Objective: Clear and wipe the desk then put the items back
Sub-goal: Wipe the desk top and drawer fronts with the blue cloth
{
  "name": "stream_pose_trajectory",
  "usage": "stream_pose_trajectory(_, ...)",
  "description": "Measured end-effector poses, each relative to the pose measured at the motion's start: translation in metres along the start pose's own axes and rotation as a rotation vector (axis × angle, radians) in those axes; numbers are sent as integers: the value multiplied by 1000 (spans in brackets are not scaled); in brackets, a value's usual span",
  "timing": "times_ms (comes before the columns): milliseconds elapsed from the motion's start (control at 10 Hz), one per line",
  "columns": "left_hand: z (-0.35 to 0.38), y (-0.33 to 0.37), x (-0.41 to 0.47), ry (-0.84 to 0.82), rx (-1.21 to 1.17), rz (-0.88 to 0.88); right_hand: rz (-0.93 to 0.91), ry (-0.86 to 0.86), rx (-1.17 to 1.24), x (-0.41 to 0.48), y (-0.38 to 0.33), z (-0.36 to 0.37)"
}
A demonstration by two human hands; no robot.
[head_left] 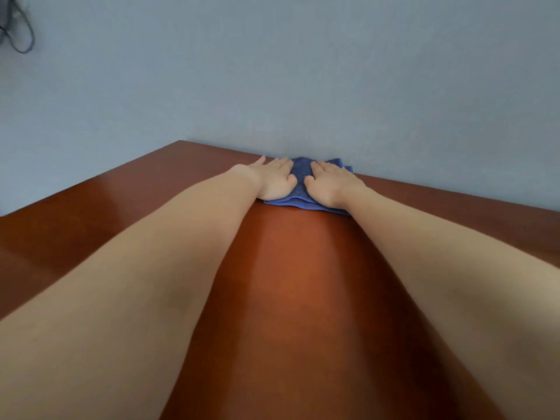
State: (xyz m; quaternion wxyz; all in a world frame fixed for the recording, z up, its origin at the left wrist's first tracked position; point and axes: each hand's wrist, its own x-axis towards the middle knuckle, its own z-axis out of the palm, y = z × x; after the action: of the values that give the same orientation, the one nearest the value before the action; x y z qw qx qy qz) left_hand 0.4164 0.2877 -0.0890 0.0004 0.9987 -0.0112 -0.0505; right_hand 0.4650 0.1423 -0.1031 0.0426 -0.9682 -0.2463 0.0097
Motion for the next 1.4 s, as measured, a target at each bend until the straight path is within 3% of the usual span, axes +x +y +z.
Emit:
stream_pose_trajectory(300,5,7,-50,-14,-41,-17,-27,-11,13,-41,-15,3)
stream_pose_trajectory(1400,40,64,-383,-61,-36,-122,-132,-30,75,-350,-130,14)
